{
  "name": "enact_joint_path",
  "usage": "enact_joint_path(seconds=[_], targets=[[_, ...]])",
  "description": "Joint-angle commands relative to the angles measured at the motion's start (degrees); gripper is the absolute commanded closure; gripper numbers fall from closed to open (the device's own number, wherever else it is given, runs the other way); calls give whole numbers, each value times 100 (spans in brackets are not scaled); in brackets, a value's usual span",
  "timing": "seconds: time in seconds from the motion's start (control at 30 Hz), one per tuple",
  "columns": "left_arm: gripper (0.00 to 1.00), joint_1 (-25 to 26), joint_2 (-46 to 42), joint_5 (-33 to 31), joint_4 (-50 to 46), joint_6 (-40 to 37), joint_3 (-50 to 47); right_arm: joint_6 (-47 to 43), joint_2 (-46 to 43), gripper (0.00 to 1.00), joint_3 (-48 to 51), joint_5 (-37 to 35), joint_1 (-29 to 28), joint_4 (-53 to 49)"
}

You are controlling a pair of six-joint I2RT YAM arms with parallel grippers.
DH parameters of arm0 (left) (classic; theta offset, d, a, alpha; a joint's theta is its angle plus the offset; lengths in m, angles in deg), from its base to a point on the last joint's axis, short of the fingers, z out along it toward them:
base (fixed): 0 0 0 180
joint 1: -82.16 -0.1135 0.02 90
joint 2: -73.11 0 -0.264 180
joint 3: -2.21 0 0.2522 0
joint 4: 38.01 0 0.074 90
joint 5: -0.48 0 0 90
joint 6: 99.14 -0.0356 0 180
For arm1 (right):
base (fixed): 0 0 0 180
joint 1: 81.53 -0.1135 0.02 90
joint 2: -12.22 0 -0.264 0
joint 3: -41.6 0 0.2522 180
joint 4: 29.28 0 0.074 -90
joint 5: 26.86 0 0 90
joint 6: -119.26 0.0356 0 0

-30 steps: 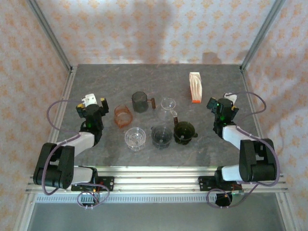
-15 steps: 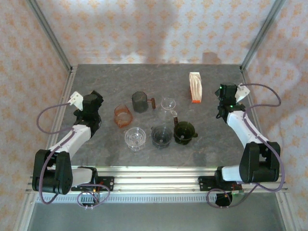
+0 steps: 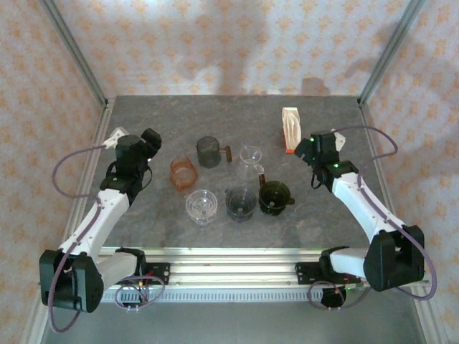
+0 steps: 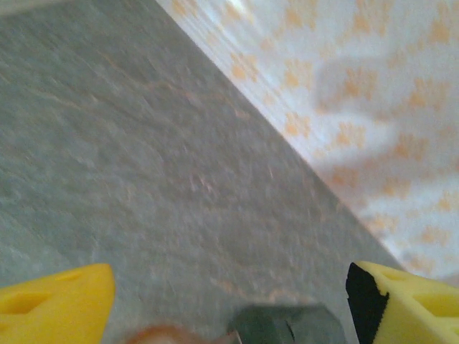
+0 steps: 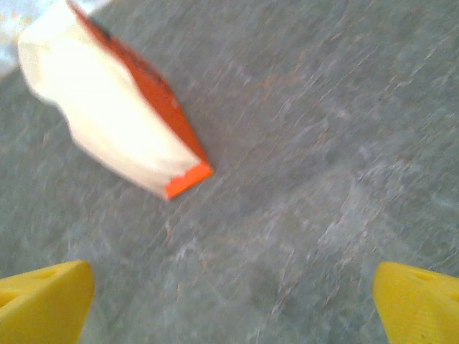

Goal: Place the coffee filter in the dripper

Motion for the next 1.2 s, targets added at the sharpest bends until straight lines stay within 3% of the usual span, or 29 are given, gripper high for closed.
enact_joint_path(seconds=[0.0,0.1,0.23,0.33,0.53,0.83,0.93,1.17], targets=[[16,500,-119,237,-1385,-227,18,-311,-93,0,-203,145,-376,-560],[14,990,-363,440,-1415,-265,-236,-506,-239,0,-171,81,-829,-674],[13,1907,-474,33,-2151,-517,-172,-547,-462,0,-116,261,-1247,-885],[12,2223,-748,-139,-2563,-458,-315,-608,-605,0,-92,321,-1712,-1147],[9,2235,-1338,-115,-2686,-260,-759,-301,-985,0,106,290,-2947,-1840],[7,2213,-1070,-104,-2568,-195,-702,354,-877,5,570,338,-4758,-1849],[7,2183,-1033,-94,-2593,-223,-608,444,-433,10,710,431,-5022,-1499],[6,2043,-1161,23,-2728,-219,-663,371,515,21,766,464,-5040,-511]])
